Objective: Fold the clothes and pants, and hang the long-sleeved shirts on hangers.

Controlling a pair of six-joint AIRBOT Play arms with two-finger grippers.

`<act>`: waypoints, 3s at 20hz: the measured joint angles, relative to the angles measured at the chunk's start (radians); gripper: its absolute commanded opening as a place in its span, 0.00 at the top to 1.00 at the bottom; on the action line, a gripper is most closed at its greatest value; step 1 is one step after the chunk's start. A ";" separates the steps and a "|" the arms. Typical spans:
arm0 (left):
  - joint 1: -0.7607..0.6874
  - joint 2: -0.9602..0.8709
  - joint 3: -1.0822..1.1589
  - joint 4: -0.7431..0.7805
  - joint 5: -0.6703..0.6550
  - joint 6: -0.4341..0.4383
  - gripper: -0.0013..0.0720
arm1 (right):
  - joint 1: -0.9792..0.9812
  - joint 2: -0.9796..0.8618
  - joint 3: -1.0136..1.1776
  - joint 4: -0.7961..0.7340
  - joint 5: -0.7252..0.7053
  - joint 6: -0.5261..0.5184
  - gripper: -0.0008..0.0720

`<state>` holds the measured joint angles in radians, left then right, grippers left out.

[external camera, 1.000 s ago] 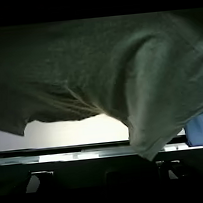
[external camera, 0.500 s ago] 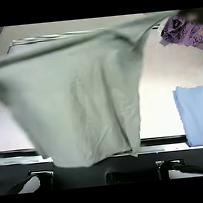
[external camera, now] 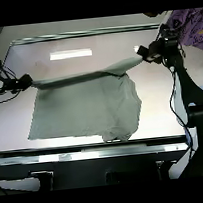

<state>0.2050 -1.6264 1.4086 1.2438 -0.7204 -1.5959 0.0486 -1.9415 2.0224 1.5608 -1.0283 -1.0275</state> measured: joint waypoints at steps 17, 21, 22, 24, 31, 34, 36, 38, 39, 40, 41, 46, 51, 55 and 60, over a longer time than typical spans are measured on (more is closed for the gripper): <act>0.257 0.340 -0.129 -0.029 -0.439 0.074 0.33 | -0.324 0.520 -0.679 0.480 -0.394 -0.665 0.41; 0.270 0.387 -0.200 -0.031 -0.440 0.076 0.33 | -0.342 0.692 -1.098 0.607 -0.354 -0.721 0.41; 0.270 0.392 -0.207 -0.032 -0.440 0.077 0.33 | -0.334 0.713 -1.178 0.635 -0.331 -0.732 0.41; 0.272 0.396 -0.217 -0.031 -0.439 0.077 0.33 | -0.295 0.740 -1.302 0.687 -0.288 -0.753 0.41; 0.273 0.399 -0.226 -0.032 -0.439 0.077 0.33 | -0.129 0.752 -1.455 0.757 -0.101 -0.730 0.47; 0.274 0.400 -0.226 -0.031 -0.452 0.077 0.33 | -0.111 0.719 -1.466 0.766 -0.105 -0.717 0.77; 0.282 0.400 -0.231 -0.021 -0.486 0.056 0.32 | -0.106 0.704 -1.468 0.770 -0.105 -0.713 0.95; 0.323 0.401 -0.257 -0.010 -0.521 0.051 0.28 | -0.103 0.698 -1.469 0.771 -0.087 -0.709 0.95; 0.360 0.402 -0.281 -0.018 -0.532 0.057 0.28 | -0.102 0.698 -1.469 0.770 -0.077 -0.710 0.95; 0.410 0.402 -0.318 -0.043 -0.542 0.079 0.28 | -0.101 0.699 -1.469 0.769 -0.066 -0.710 0.95; 0.463 0.401 -0.363 -0.084 -0.545 0.110 0.28 | -0.101 0.702 -1.469 0.766 -0.060 -0.711 0.95; 0.689 0.397 -0.613 -0.259 -0.555 0.324 0.28 | -0.101 0.729 -1.469 0.759 -0.062 -0.715 0.95; 0.755 0.383 -0.733 -0.309 -0.518 0.462 0.28 | -0.101 0.750 -1.469 0.756 -0.073 -0.719 0.95; 0.759 0.352 -0.756 -0.321 -0.496 0.506 0.28 | -0.101 0.754 -1.469 0.756 -0.075 -0.727 0.95; 0.705 0.320 -0.762 -0.337 -0.462 0.532 0.28 | -0.101 0.755 -1.469 0.756 -0.078 -0.734 0.95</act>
<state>0.9100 -1.3060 0.6468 0.9066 -1.1820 -1.0641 -0.0528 -1.1870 0.5533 2.3169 -1.1065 -1.7611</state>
